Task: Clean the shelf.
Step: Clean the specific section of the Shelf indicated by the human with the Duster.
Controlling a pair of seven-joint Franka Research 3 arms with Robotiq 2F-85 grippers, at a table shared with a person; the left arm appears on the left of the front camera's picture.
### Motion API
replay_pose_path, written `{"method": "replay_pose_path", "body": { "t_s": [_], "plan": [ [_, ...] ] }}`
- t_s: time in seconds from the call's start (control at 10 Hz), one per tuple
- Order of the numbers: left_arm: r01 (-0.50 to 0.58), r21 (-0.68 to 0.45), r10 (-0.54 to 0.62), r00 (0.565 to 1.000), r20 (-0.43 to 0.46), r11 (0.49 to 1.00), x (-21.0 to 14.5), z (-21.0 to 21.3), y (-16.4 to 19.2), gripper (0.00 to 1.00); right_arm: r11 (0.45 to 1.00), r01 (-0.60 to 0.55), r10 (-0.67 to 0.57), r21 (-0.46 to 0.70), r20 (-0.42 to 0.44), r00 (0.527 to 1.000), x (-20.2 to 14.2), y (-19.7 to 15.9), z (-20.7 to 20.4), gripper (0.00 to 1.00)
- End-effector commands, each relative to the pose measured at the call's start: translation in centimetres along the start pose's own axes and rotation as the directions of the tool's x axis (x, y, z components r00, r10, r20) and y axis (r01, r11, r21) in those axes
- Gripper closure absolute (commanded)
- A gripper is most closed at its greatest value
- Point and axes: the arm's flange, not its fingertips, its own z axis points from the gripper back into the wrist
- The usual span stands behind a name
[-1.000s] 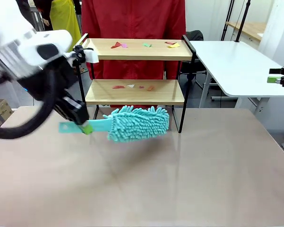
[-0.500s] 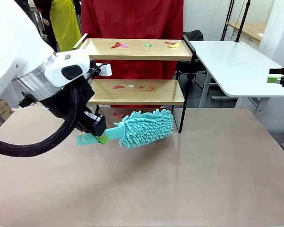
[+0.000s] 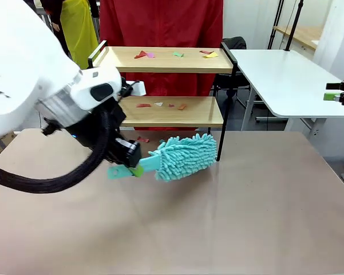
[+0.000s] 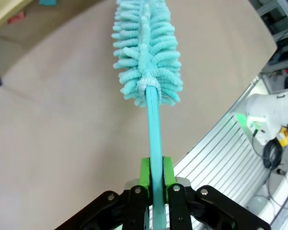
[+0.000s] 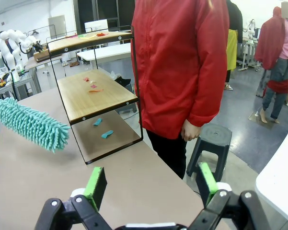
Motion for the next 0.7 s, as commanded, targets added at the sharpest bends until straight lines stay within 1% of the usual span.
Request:
{"method": "replay_pose_path", "body": {
  "t_s": [0.0,0.3,0.6],
  "plan": [
    [-0.086,-0.002,0.086,0.995,0.051,0.996,0.4,-1.8,-1.3,0.87,1.000,-0.004,0.004,0.001,0.001,1.000,0.2,0.0,-0.1,0.00],
    [-0.238,0.031,0.233,0.966,0.116,0.971,0.4,-3.8,-2.6,0.87,1.000,-0.004,0.004,0.001,0.001,1.000,0.2,0.0,-0.1,0.00],
    [-0.289,0.003,0.284,0.942,0.178,0.957,1.6,-6.6,-3.9,0.87,1.000,-0.004,0.004,0.001,0.001,1.000,0.2,0.0,-0.1,0.00]
  ]
}}
